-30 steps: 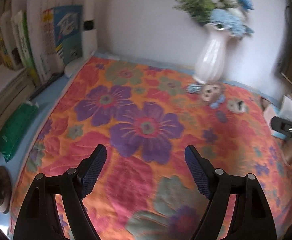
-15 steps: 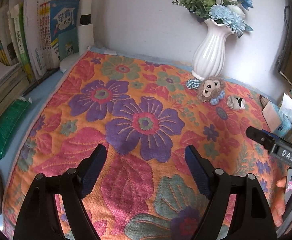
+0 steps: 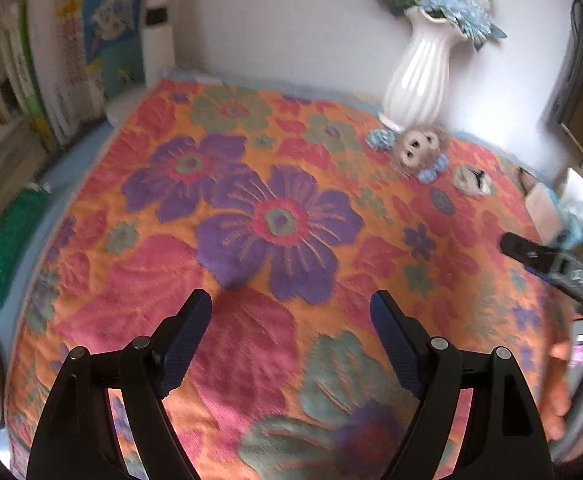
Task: Organize soft objects
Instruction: 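Grasp the brown plush hedgehog with left gripper while right gripper grasps the white plush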
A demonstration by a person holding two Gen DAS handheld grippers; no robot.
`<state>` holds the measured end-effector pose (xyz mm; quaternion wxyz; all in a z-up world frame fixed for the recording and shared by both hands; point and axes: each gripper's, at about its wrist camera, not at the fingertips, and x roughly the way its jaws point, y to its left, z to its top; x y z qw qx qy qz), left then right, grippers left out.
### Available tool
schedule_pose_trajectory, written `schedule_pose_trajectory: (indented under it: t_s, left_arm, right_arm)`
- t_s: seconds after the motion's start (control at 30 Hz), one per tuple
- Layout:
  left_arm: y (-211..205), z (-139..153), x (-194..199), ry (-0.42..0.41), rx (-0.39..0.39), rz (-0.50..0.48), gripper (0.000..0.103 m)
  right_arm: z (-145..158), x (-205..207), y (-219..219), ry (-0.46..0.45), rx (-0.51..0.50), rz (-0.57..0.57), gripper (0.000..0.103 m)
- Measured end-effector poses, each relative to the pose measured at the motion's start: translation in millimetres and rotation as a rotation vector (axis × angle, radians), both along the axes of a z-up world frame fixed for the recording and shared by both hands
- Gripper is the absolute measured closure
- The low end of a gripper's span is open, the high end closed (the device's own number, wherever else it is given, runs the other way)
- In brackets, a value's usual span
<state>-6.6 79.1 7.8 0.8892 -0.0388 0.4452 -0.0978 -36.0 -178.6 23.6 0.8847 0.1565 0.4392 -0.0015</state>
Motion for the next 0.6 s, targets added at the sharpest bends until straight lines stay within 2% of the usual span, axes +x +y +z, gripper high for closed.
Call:
schedule_pose_trajectory:
  t_s: [0.1, 0.2, 0.27, 0.33, 0.47, 0.6]
  left_arm:
    - [-2, 28, -3, 0.01, -0.121, -0.045, 0.023]
    - [-19, 56, 10, 0.004, -0.163, -0.092, 0.023]
    - [-38, 61, 35, 0.037, -0.188, -0.116, 0.023]
    - [-58, 56, 58, 0.037, -0.172, -0.102, 0.023]
    - [-97, 32, 100, 0.024, -0.154, -0.107, 0.023]
    - [-122, 9, 129, 0.02, -0.134, -0.096, 0.026]
  right_arm:
    - [3, 6, -1, 0.075, 0.007, 0.029, 0.017]
    - [12, 18, -8, 0.134, 0.064, 0.086, 0.016]
    - [15, 33, -9, 0.165, 0.022, 0.116, 0.015]
    - [12, 49, -12, 0.154, -0.06, 0.097, 0.015]
    - [-6, 72, -20, 0.125, -0.13, 0.067, 0.015]
    - [-10, 89, -6, 0.077, -0.252, 0.117, 0.015]
